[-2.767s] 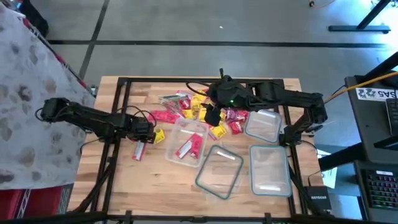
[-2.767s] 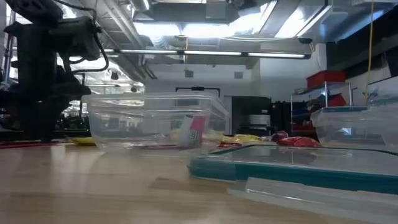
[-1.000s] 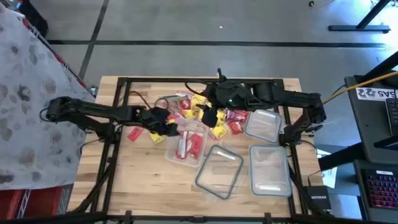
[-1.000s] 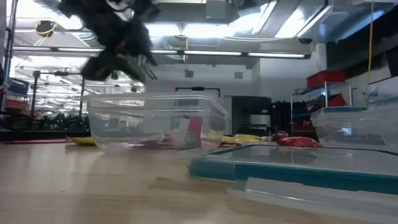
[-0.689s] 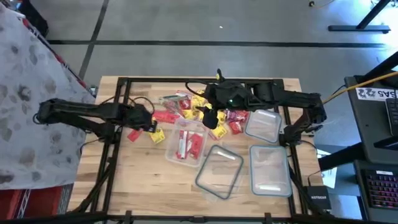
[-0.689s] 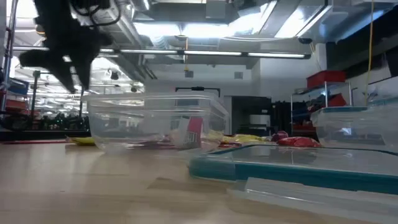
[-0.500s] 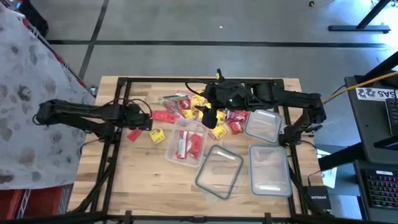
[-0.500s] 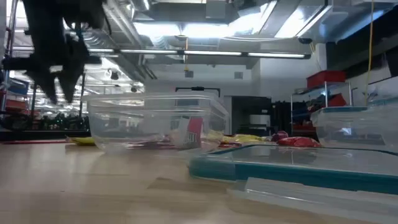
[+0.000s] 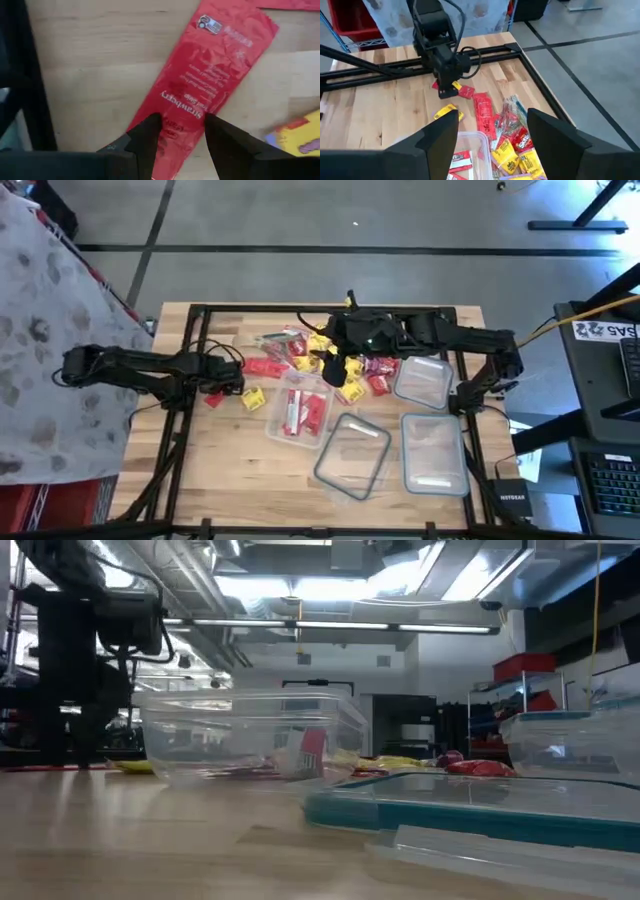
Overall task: Sort candy
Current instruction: Put the red candy strip into the rectangular transparent bin
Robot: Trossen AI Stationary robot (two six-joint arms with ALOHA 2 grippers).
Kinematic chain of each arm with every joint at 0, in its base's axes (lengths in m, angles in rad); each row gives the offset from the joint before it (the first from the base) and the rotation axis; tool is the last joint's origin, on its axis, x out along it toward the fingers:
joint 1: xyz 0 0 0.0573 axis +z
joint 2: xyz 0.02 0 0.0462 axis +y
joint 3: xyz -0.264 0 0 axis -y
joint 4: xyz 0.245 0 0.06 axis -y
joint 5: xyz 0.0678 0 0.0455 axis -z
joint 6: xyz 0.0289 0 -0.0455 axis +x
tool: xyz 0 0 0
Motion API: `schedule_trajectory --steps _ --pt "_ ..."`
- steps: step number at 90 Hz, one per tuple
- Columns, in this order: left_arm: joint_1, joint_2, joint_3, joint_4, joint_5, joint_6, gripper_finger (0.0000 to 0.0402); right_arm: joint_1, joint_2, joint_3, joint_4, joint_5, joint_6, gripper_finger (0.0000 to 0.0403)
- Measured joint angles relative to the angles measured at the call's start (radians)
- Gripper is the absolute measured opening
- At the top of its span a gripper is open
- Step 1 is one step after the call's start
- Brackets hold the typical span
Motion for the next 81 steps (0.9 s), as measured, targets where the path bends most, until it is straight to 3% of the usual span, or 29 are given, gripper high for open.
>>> schedule_trajectory --steps 18,40,53,70,81 --pt "-0.035 0.012 -0.008 0.029 0.021 0.005 0.0125 0.001 0.000 0.000 0.001 -0.037 0.002 0.0224" --pt "-0.074 0.012 -0.010 0.057 0.073 -0.011 0.0012 0.001 0.000 0.000 0.001 -0.041 0.002 0.0224" --pt "-0.082 -0.019 0.035 0.036 0.134 -0.030 0.0004 0.001 0.000 0.000 -0.002 -0.043 0.002 0.0224" --pt "-0.128 -0.102 0.192 0.052 0.150 -0.049 0.0001 0.001 0.000 0.000 -0.022 -0.054 0.002 0.0224" --pt "-0.214 -0.135 0.290 0.141 0.073 -0.091 0.0001 0.001 0.000 0.000 -0.026 -0.052 0.002 0.0224"
